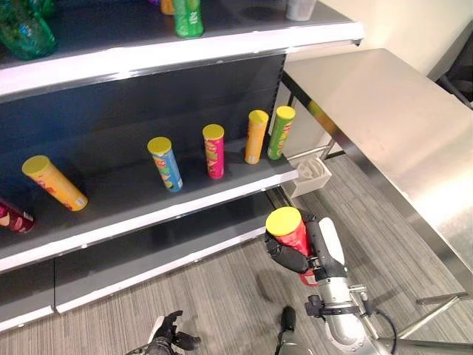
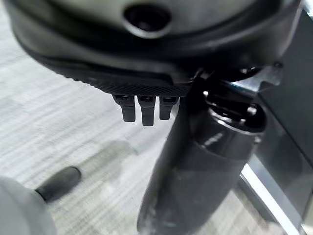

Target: Put the goods on the table back onto the shelves and tidy them up.

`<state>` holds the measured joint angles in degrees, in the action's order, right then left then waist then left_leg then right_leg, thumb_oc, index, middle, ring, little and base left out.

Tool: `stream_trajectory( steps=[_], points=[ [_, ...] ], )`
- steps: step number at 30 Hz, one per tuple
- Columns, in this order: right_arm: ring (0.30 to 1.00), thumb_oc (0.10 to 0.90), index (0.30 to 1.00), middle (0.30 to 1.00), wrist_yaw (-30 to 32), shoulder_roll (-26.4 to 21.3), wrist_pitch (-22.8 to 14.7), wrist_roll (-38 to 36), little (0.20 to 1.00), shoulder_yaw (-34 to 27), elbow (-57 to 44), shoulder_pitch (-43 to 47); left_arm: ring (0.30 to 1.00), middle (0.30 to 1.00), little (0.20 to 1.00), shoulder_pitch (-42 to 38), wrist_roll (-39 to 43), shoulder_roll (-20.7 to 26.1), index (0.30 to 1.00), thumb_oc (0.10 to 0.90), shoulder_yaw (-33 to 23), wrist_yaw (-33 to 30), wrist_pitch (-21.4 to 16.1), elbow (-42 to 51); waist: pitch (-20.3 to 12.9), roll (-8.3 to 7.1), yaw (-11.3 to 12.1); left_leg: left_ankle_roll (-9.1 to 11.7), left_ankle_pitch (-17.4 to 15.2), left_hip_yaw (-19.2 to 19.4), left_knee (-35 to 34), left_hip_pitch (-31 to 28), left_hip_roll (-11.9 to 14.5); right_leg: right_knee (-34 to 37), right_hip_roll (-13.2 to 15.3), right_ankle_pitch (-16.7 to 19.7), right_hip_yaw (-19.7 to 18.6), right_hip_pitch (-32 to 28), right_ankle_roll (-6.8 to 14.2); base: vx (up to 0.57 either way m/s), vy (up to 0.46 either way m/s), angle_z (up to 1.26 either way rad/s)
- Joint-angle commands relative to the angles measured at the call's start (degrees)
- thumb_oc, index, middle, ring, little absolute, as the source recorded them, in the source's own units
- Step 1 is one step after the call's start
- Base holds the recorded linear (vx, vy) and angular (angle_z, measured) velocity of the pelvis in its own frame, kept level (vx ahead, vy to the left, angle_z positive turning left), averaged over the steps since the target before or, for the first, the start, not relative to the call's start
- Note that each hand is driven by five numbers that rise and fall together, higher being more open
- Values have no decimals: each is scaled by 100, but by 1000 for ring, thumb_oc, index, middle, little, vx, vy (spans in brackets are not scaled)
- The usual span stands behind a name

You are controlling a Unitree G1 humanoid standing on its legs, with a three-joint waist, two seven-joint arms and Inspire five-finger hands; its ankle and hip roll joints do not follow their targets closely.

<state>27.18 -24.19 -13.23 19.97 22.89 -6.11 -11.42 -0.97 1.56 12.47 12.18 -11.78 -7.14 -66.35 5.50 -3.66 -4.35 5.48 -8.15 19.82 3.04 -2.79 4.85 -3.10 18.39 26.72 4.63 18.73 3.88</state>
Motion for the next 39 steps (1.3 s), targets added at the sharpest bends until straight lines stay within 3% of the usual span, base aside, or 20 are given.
stream_trajectory(
  steps=[1,2,4,8,11,13,16,18,20,22,23,25,28,31,33,36,37,38,39],
  points=[
    [300,400,300,300,294,-243,-324,152,300,-528,-939,617,900,900,900,-167,255,137,900,800,-105,39,-142,319,390,345,-72,-252,71,-153,-804,-346,1,366,-850,-1421,-844,-310,1000,-81,291,44],
    [300,400,300,300,294,-244,-324,153,300,-529,-940,616,900,900,900,-167,255,135,900,800,-104,39,-143,318,389,346,-72,-253,68,-153,-804,-347,1,340,-850,-1440,-846,-299,1000,-81,160,54],
    [300,400,300,300,280,-329,-333,279,300,-557,-936,601,900,900,900,-116,181,119,900,800,-116,67,-102,105,340,431,-15,-387,109,-263,-804,-180,-75,-186,-1229,-2119,-1036,-495,748,-106,228,45],
    [300,400,300,300,344,-411,-449,401,300,-540,-1036,364,900,900,900,36,87,65,900,800,-242,45,-37,-145,225,483,29,-494,198,-257,-804,16,-161,-771,-1945,-2954,-1248,-890,540,-52,138,4],
    [300,400,300,300,480,-407,-463,350,300,-515,-812,176,900,900,900,66,253,-41,900,800,-314,-33,-74,-131,117,455,38,-535,171,-499,-804,-125,-382,-519,-2306,-3030,-1671,-1158,333,162,15,3],
    [300,400,300,300,505,-502,-418,384,300,-637,-762,60,900,900,900,177,323,-100,900,800,-318,-37,-97,34,92,516,66,-512,149,-453,-770,-234,-396,-270,-2330,-2984,-1606,-1284,279,196,-30,37],
    [300,400,300,300,447,-617,-439,308,300,-780,-648,-41,900,900,900,193,325,-162,900,800,-163,-11,-156,202,179,550,44,-401,86,-359,-14,-39,-410,-38,-2295,-2921,-1422,-1451,183,68,-58,24],
    [300,400,300,300,616,-756,-401,451,300,-935,-669,-62,900,900,900,111,376,-227,900,800,-96,-53,-173,195,250,524,25,-204,149,-102,554,345,-300,144,-2075,-2894,-1230,-1604,145,38,3,49],
    [300,400,300,300,704,-738,-366,501,300,-1010,-678,-103,900,900,900,70,472,-313,900,800,-67,-96,-166,182,251,512,-64,-123,99,309,735,446,-14,178,-1850,-2931,-983,-1700,164,53,44,68],
    [300,400,300,300,742,-690,-365,446,300,-1073,-745,-166,900,900,900,63,468,-353,900,800,-93,-145,-143,188,190,530,-80,-96,127,375,584,437,138,168,-1679,-2974,-840,-1707,202,78,83,99],
    [300,400,300,300,783,-688,-377,459,300,-1024,-740,-165,900,900,900,107,461,-367,900,800,-133,-205,-166,134,115,555,-33,-59,263,32,442,521,235,157,-1546,-3041,-781,-1692,220,149,132,44],
    [300,400,300,300,810,-689,-384,472,300,-979,-733,-165,900,900,900,120,501,-382,900,800,-153,-274,-163,115,99,570,-16,-13,380,-122,357,556,337,149,-1472,-3077,-779,-1691,230,103,104,1],
    [300,400,300,300,900,-687,-348,487,300,-828,-663,-77,900,900,900,118,742,-410,900,800,-204,-465,-206,193,122,606,23,130,807,-526,116,756,783,46,-1217,-3194,-847,-1598,261,95,167,-16],
    [300,400,300,300,984,-704,-310,467,300,-741,-560,32,900,900,900,146,995,-433,900,800,-249,-572,-277,283,158,655,98,261,1267,-1056,-70,1024,1260,-24,-1007,-3289,-1066,-1477,327,166,285,-15],
    [300,400,300,300,1028,-690,-286,397,300,-660,-457,128,900,900,900,199,1157,-439,900,800,-287,-648,-327,341,204,708,178,379,1458,-1582,-219,1087,1521,19,-789,-3368,-1418,-1488,409,286,464,-18],
    [300,400,300,300,1026,-670,-251,362,300,-596,-409,223,900,900,900,223,1202,-454,900,800,-323,-656,-312,343,223,768,215,412,1350,-1835,17,1213,1514,147,-611,-3295,-1654,-1462,487,219,448,-61],
    [300,400,300,300,1032,-670,-241,365,300,-610,-388,244,900,900,900,209,1147,-462,900,800,-321,-677,-312,325,228,806,213,449,1244,-1767,98,1240,1492,213,-465,-3231,-1690,-1466,545,347,700,-64],
    [300,400,300,300,1005,-686,-172,431,300,-682,-351,300,900,900,900,72,941,-448,900,800,-240,-631,-254,298,217,879,180,508,1055,-1534,92,1186,1369,427,-139,-3002,-1693,-1520,690,271,545,-18],
    [300,400,300,300,1004,-686,-171,431,300,-684,-352,304,900,900,900,66,940,-448,900,800,-242,-631,-254,297,212,876,186,504,1077,-1528,81,1198,1364,445,-135,-2975,-1701,-1506,694,284,570,-25]
  ],
)
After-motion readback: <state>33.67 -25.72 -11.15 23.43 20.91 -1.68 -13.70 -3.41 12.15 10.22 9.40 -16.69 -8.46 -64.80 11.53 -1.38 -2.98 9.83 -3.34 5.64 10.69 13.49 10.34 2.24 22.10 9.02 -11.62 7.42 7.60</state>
